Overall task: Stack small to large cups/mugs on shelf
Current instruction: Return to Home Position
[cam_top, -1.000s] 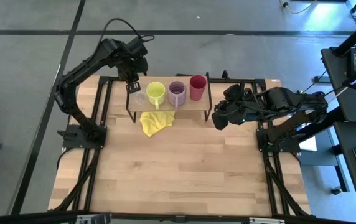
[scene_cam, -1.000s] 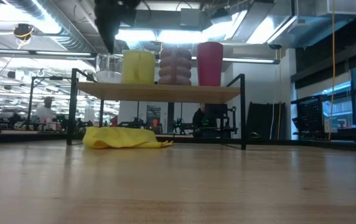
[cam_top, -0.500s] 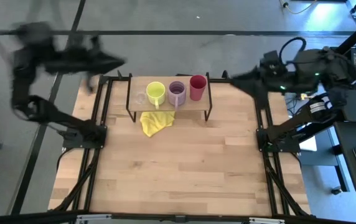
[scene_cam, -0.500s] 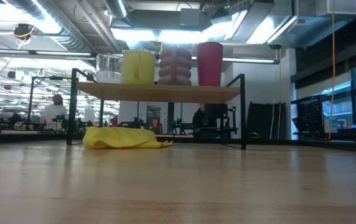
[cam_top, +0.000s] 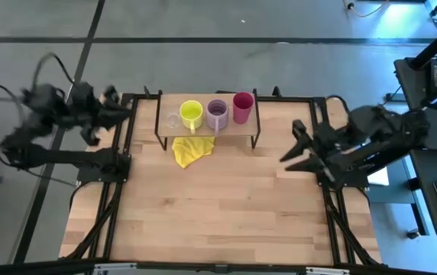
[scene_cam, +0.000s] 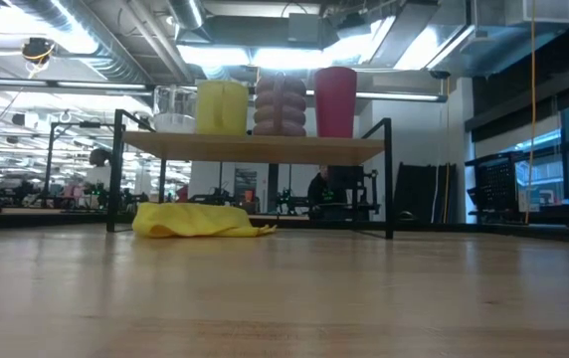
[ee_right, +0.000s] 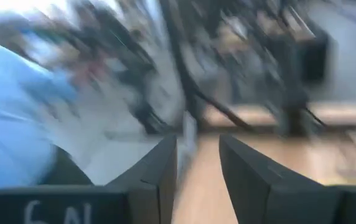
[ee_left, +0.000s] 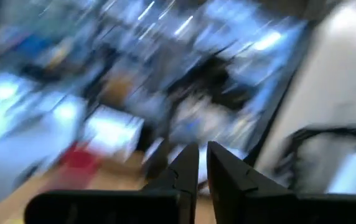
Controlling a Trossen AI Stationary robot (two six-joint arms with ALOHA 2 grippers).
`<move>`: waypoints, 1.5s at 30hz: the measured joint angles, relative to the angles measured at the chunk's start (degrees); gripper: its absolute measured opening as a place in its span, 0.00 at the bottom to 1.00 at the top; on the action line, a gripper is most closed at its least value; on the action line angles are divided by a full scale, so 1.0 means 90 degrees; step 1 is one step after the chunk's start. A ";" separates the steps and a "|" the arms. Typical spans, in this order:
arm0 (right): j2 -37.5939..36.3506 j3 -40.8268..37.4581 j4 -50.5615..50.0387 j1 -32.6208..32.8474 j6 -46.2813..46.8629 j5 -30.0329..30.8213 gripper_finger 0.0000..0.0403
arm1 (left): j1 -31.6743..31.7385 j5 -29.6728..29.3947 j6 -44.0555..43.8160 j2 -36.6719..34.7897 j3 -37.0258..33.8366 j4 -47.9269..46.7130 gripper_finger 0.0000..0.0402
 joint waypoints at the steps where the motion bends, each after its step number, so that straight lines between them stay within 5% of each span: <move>1: -0.0385 -0.0713 0.0784 -0.0044 0.0075 -0.0188 0.30 | -0.0004 0.0265 -0.0001 -0.0302 -0.0723 0.0974 0.07; 4: -0.1513 -0.2599 0.2415 -0.0290 0.0569 -0.0418 0.30 | -0.0015 0.0502 -0.0142 -0.1137 -0.2356 0.2506 0.06; 9: -0.3093 -0.4989 0.4683 -0.0358 0.0828 -0.0411 0.30 | -0.0014 -0.0466 -0.0085 -0.2284 -0.3709 0.2564 0.06; 17: -0.4687 -0.7694 0.5593 -0.0364 0.0756 0.0804 0.30 | -0.0011 -0.0610 0.0290 -0.3982 -0.5244 0.2496 0.06; 25: -0.5396 -0.9607 0.8797 -0.0357 0.0204 0.0596 0.30 | -0.0015 -0.0012 -0.0548 -0.3966 -0.6146 0.1602 0.06; 37: -0.5577 -0.9613 0.6934 -0.0364 -0.1315 0.0056 0.30 | -0.0252 0.0751 -0.1254 -0.3972 -0.7408 0.1270 0.06; 45: -0.5560 -0.9610 0.5775 -0.0362 -0.1412 0.0049 0.30 | -0.0466 0.0536 -0.1303 -0.3655 -0.7509 0.1328 0.07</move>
